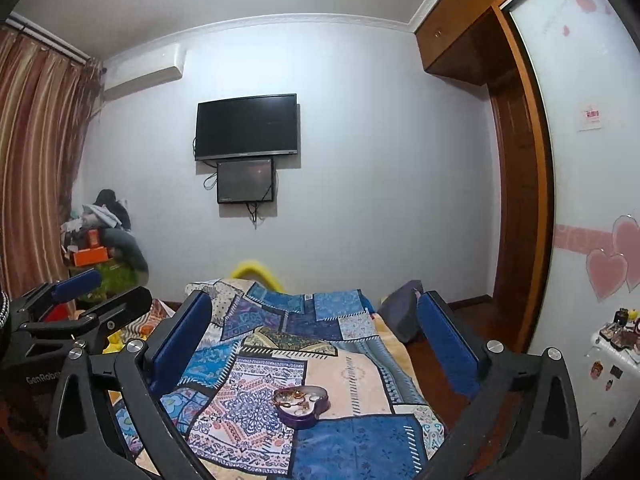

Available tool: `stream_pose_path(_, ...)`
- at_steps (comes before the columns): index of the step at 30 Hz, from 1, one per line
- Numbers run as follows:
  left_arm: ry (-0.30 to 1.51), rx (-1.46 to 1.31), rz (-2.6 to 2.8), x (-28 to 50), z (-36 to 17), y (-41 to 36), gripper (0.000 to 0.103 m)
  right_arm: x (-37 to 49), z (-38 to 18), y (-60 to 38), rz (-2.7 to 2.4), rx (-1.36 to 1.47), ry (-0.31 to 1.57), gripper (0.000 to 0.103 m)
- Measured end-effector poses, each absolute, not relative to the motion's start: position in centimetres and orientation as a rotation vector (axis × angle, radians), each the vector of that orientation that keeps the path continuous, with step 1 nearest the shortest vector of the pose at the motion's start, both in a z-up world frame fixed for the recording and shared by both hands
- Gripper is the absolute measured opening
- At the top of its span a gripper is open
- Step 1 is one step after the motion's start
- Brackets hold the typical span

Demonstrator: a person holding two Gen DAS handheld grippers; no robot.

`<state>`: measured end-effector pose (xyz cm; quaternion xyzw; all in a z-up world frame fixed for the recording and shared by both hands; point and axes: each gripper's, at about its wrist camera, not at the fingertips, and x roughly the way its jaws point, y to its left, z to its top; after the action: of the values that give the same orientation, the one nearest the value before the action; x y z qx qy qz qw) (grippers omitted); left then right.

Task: Organize jewelry

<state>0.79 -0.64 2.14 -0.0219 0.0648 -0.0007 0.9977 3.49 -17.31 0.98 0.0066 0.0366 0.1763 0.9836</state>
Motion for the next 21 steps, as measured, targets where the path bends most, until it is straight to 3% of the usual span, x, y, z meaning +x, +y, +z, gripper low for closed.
stream_pose_path(21, 0.153, -0.027, 0.007, 1.29, 1.63, -0.91, 0.1, 3.75, 0.83, -17.76, 0.363, 0.015, 0.127, 0.102)
